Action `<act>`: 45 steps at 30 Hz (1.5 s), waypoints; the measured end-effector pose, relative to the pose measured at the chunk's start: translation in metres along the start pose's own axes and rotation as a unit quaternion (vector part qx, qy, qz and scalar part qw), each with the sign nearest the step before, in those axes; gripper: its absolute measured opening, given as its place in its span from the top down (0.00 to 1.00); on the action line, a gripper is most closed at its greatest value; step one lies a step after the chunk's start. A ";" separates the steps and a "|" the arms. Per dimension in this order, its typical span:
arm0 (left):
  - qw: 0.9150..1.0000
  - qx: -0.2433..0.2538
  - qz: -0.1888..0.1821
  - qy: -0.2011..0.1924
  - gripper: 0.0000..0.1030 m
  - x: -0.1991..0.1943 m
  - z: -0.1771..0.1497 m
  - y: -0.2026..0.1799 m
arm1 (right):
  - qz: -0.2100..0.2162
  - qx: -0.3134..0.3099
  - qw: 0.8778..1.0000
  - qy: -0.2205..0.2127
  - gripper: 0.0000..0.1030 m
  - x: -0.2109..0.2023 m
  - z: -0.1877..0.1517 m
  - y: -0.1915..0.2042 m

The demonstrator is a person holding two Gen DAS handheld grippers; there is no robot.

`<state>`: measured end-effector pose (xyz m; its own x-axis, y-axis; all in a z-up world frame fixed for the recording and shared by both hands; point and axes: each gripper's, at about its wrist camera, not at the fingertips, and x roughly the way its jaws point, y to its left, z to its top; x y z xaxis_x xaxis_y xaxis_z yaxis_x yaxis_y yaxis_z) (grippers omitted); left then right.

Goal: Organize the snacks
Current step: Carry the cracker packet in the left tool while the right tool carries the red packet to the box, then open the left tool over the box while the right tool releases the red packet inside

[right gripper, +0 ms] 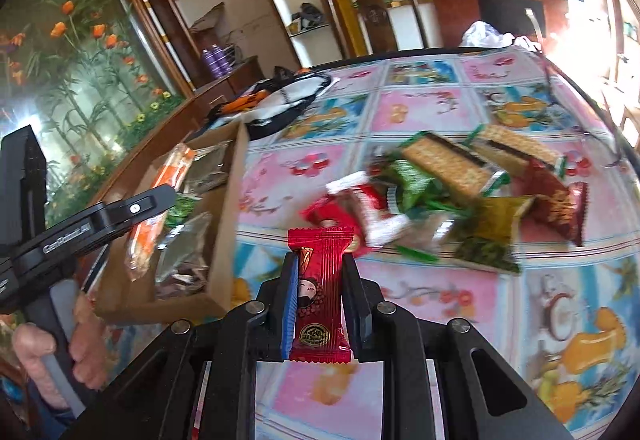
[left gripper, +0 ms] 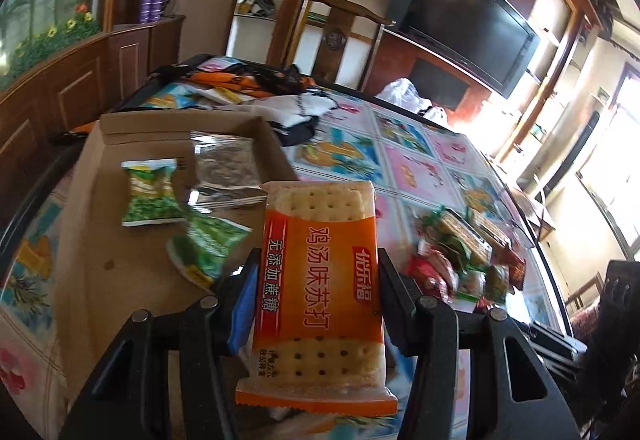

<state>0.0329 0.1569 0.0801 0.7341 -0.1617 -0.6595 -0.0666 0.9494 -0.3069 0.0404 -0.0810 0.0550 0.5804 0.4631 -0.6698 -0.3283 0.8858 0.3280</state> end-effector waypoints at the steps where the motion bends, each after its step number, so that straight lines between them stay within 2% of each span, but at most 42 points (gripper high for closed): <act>1: 1.000 -0.004 0.003 0.000 0.49 0.000 0.001 0.004 | 0.010 -0.003 1.000 0.003 0.79 0.003 0.000 0.008; 7: 0.999 -0.030 0.031 0.002 0.49 0.001 0.006 0.034 | 0.040 -0.035 0.999 0.011 0.78 0.018 0.003 0.050; 15: 0.995 -0.076 0.070 0.016 0.49 0.003 0.008 0.074 | 0.072 -0.056 0.995 0.046 0.78 0.053 0.007 0.095; 23: 0.990 -0.093 0.096 0.031 0.49 0.007 0.006 0.086 | 0.098 -0.075 0.989 0.075 0.78 0.086 0.006 0.129; 28: 0.990 -0.090 0.104 0.035 0.49 0.008 0.004 0.086 | 0.103 -0.090 0.987 0.083 0.78 0.099 -0.001 0.137; 35: 0.990 -0.088 0.104 0.034 0.49 0.007 0.003 0.084 | 0.114 -0.101 0.986 0.071 0.78 0.099 -0.006 0.137; 45: 0.990 -0.087 0.111 0.019 0.49 0.001 0.003 0.084 | 0.103 -0.133 0.984 0.057 0.78 0.095 -0.013 0.146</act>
<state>0.0301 0.2370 0.0565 0.6623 0.0328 -0.7486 -0.3411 0.9027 -0.2623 0.0384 0.0923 0.0306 0.3993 0.6118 -0.6828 -0.6220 0.7279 0.2884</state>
